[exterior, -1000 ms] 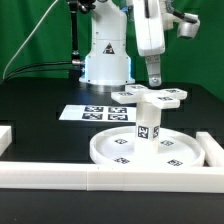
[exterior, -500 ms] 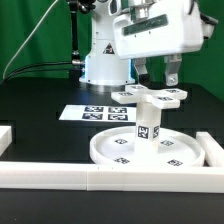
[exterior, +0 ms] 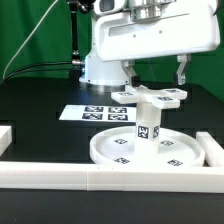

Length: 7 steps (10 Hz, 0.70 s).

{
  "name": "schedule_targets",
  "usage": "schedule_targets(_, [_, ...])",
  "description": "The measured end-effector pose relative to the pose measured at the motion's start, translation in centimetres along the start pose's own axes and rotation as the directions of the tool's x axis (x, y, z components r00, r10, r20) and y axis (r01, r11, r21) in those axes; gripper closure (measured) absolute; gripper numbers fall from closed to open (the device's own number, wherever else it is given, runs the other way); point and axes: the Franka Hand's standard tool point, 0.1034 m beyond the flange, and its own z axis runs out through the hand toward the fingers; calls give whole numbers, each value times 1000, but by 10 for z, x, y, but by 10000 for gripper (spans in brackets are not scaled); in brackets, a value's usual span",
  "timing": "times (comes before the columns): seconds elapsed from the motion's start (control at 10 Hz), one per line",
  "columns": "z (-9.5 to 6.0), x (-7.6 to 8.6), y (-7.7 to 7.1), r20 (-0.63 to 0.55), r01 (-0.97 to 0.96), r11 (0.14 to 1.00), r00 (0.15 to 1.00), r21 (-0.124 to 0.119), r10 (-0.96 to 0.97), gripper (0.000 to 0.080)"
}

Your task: Assemble round table

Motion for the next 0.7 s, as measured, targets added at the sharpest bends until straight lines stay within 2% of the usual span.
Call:
schedule_targets(0.2, [-1,1,-1,1,262,965,965,-21,-262,151])
schedule_targets(0.4, [-3,1,-7,21,461,886,887,-44,-461,151])
schedule_targets(0.7, [-4,2,-6,33,648,761,762,-44,-647,151])
